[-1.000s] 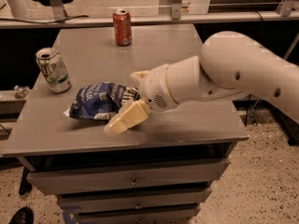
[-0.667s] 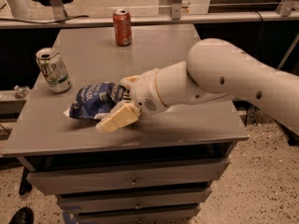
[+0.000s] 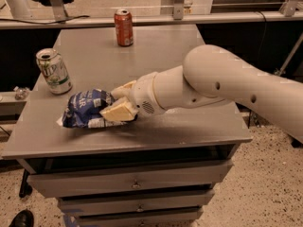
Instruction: Pick blue chip bag
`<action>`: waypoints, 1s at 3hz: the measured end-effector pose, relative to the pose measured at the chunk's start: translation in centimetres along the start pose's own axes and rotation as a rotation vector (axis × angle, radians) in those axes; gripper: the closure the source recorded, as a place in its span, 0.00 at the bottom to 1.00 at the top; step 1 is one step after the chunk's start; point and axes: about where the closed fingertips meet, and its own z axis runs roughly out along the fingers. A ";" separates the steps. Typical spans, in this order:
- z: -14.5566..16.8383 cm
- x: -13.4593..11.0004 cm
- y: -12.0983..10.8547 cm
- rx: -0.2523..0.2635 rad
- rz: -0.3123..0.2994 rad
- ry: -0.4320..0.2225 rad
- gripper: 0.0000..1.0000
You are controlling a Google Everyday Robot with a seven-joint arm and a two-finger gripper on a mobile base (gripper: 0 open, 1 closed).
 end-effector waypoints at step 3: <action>-5.3 -1.4 -6.0 0.147 -0.043 0.021 1.00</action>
Offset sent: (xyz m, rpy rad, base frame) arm 0.0487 -0.0548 0.0307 -0.0484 -0.0870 -0.1130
